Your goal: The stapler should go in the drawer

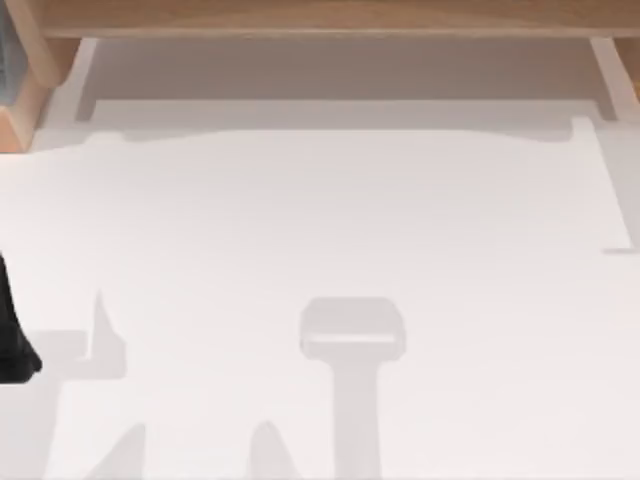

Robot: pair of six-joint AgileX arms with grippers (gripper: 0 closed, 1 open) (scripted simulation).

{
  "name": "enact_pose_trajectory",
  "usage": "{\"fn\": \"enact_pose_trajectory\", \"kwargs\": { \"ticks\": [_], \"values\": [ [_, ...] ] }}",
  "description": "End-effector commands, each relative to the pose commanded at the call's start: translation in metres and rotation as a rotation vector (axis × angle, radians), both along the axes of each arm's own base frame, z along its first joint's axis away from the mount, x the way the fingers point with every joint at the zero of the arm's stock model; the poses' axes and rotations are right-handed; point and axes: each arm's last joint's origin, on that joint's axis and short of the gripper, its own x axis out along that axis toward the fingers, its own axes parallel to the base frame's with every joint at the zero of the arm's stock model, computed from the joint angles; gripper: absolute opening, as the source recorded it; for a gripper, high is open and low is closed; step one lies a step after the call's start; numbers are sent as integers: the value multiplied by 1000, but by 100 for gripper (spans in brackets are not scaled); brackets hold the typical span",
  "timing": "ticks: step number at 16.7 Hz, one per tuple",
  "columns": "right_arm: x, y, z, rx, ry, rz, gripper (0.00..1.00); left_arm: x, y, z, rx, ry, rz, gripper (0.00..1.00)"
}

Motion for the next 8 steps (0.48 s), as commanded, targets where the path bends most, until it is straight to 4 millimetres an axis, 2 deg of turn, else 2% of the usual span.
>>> {"fn": "enact_pose_trajectory", "kwargs": {
  "ticks": [2, 8],
  "values": [
    [0, 0, 0, 0, 0, 0, 2, 0, 0, 0, 0, 0, 0, 100],
    [0, 0, 0, 0, 0, 0, 0, 0, 0, 0, 0, 0, 0, 100]
  ]
}}
